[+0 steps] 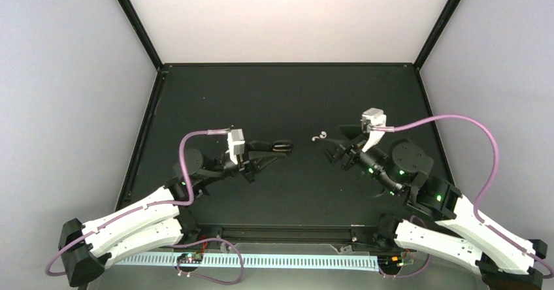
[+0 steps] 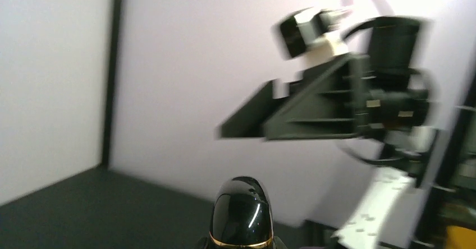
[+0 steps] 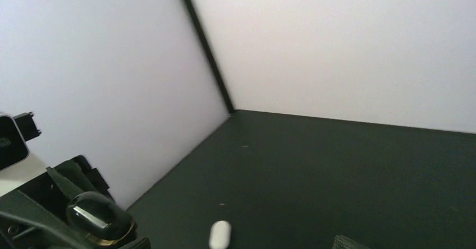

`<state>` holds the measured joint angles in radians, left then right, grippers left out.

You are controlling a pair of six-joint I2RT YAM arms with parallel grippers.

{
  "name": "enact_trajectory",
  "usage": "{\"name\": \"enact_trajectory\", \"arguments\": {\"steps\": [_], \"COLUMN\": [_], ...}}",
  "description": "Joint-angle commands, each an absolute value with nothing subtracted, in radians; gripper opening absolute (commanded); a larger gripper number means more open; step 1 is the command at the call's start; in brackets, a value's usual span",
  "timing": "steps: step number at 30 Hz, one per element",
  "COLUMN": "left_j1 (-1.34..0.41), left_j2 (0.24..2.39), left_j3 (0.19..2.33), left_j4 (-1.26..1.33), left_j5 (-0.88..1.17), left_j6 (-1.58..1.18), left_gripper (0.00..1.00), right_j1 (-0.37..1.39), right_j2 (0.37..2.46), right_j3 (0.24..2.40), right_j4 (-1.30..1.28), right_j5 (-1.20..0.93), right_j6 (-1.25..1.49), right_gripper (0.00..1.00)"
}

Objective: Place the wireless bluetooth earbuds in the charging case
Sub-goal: Close the charging case, then place the charging case at the center of the board.

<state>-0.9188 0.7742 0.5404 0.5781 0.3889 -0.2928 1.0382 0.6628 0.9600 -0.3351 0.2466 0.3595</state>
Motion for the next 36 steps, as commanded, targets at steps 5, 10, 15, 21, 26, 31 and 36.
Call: {"name": "enact_trajectory", "arguments": {"steps": [5,10,15,21,26,31,36], "left_j1": [-0.717,-0.623,-0.595,-0.563,-0.545,-0.542,-0.543], "left_j2": [1.099,1.381,1.641,1.861,1.96,2.025,2.055], "left_j3": [0.726,0.86,1.03,1.164,1.231,1.285,1.301], "left_j4": [0.221,0.197,0.137,0.126,0.103,0.058,0.014], "left_j5": [0.26,0.324,0.338,0.357,0.366,0.381,0.353], "left_j6": [-0.496,-0.56,-0.56,-0.6,-0.621,-0.617,-0.609], "left_gripper": [0.02,0.01,0.02,0.02,0.02,0.01,0.1], "right_j1": [1.04,1.04,1.039,1.039,1.04,1.039,1.04], "right_j2": [0.619,0.588,0.567,0.553,0.542,0.525,0.512], "right_j3": [0.78,0.672,0.638,0.638,0.656,0.67,0.681], "right_j4": [-0.462,-0.468,-0.498,-0.523,-0.543,-0.568,-0.579], "right_j5": [0.539,0.485,0.465,0.472,0.47,0.483,0.502], "right_j6": [0.492,0.549,0.552,0.53,0.514,0.509,0.496], "right_gripper": [0.85,0.85,0.85,0.85,0.85,0.85,0.86]}}
